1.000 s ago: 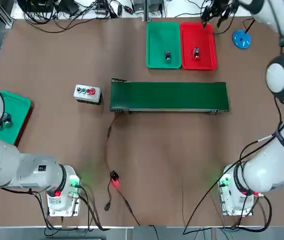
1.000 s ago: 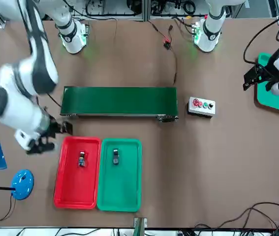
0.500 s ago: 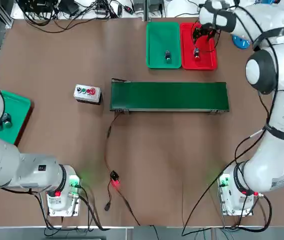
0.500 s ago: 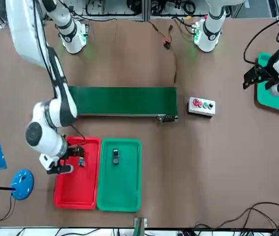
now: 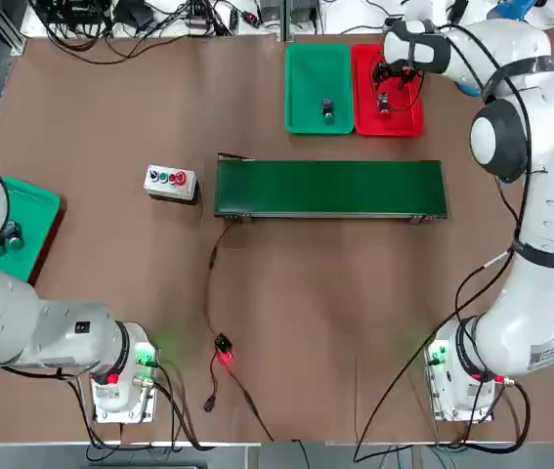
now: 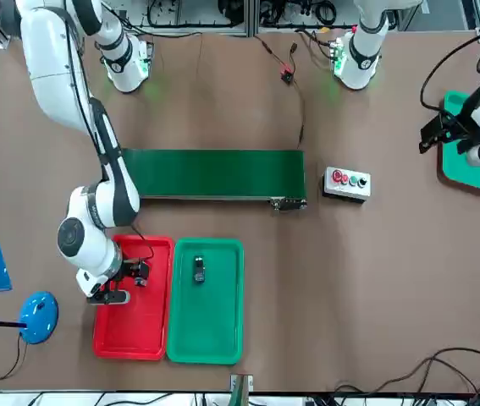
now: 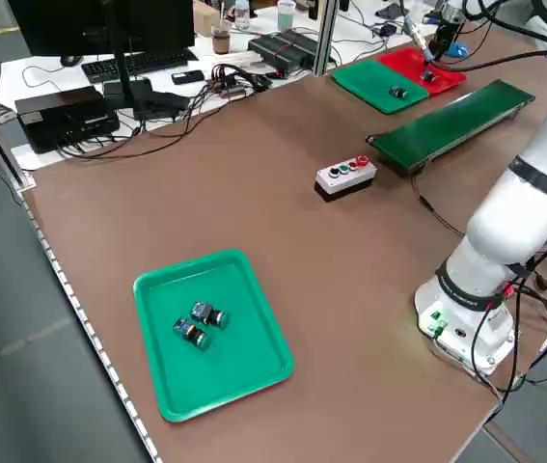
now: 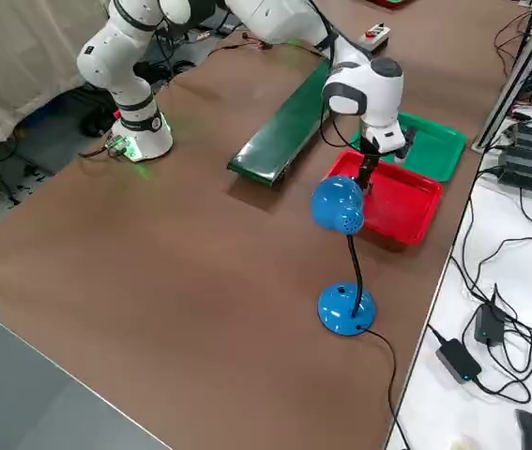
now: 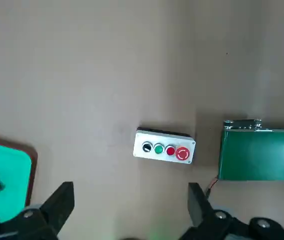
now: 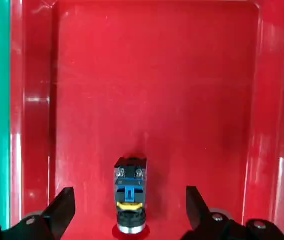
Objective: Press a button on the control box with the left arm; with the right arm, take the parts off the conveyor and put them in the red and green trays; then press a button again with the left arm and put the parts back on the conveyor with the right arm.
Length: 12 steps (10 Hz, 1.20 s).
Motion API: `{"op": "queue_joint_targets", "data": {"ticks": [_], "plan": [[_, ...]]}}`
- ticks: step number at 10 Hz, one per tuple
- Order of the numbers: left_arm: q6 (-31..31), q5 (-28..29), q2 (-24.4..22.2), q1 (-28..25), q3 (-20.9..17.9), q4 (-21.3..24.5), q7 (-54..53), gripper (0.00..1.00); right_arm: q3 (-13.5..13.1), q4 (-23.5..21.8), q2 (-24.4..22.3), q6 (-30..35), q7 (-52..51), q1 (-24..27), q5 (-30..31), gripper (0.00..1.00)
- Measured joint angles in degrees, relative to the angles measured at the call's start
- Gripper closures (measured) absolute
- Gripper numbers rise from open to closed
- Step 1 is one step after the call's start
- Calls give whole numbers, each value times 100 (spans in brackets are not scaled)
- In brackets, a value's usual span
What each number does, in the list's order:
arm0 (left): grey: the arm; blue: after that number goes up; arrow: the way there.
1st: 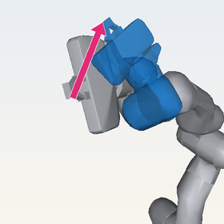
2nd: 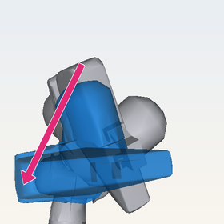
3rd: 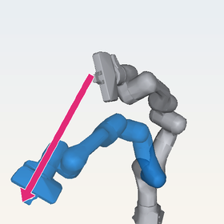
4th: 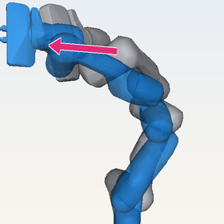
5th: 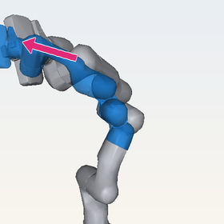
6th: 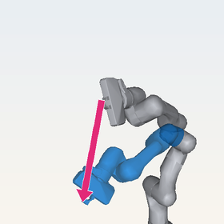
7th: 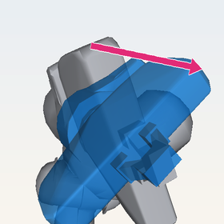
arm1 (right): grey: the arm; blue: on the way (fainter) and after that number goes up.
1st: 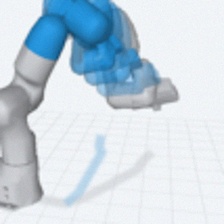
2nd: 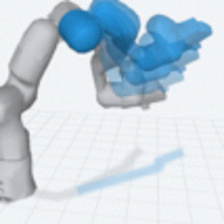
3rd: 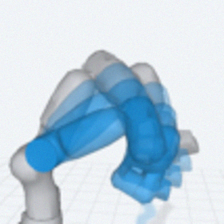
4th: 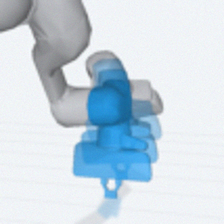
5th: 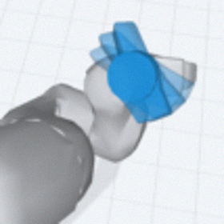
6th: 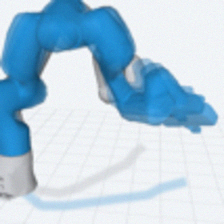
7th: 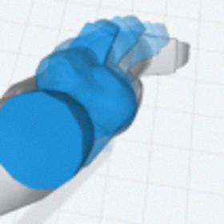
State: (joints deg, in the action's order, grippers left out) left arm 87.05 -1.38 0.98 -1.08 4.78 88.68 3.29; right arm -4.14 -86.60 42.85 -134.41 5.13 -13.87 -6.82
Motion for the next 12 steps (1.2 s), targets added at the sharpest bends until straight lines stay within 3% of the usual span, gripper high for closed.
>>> {"op": "queue_joint_targets", "data": {"ticks": [4, 5, 7, 9, 12], "plan": [[0, 0, 0, -37, 5, 0, -29, 0, 14, 3, 270, -298, 1, -59, -1, 9], [0, 0, 0, -37, 5, 0, -30, 0, 15, 4, 289, -303, 1, -95, -1, 17], [0, 0, 0, -41, 5, 0, -31, 0, 15, 9, 289, -301, 0, -129, -1, 51], [0, 0, 0, -62, 3, 0, -35, 0, 13, 17, 289, -299, 1, -129, -1, 67], [0, 0, 0, -182, 2, 0, -211, 0, 6, 76, 284, -53, 0, -129, 0, 67]]}}
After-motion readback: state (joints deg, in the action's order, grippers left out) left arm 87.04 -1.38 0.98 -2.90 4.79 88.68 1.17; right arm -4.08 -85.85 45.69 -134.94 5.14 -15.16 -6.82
